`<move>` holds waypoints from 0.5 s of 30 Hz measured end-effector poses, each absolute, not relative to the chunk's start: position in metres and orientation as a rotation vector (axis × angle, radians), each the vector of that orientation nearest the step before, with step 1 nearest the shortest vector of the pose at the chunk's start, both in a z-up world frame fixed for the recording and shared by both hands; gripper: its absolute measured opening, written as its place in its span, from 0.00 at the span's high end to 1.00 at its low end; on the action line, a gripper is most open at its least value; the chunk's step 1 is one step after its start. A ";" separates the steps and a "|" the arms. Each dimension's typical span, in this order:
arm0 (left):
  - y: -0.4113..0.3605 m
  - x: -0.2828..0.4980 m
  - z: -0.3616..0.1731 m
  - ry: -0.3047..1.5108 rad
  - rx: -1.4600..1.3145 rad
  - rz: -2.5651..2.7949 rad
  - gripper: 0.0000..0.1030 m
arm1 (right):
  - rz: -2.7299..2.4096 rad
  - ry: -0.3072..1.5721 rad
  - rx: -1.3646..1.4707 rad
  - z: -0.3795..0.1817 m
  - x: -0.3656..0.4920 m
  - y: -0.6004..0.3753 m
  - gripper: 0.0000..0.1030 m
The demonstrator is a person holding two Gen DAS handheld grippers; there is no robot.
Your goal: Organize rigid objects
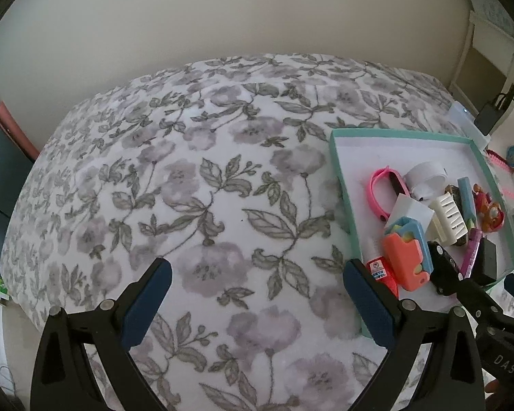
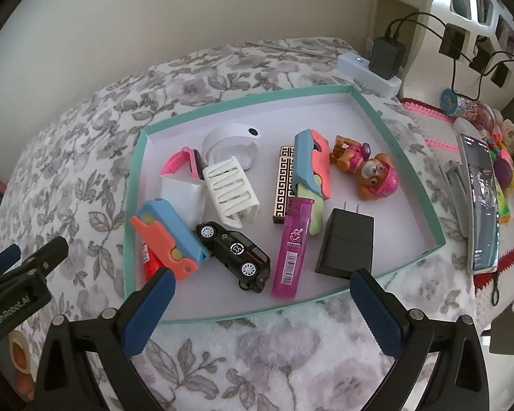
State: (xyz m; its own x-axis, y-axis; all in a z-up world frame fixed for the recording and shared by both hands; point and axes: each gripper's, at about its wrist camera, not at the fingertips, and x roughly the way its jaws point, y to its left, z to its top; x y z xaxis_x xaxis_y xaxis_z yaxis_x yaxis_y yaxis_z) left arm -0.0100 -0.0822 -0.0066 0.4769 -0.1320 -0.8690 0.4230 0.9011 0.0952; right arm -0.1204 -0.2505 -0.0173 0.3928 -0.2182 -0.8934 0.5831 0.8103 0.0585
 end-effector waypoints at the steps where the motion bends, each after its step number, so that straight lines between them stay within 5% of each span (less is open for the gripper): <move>1: -0.082 -0.011 -0.006 1.021 0.315 -0.352 0.03 | -0.525 1.051 0.395 -0.017 -0.121 -0.251 0.00; 15: -0.080 -0.015 -0.006 1.034 0.311 -0.358 0.03 | -0.537 1.028 0.401 -0.012 -0.127 -0.251 0.00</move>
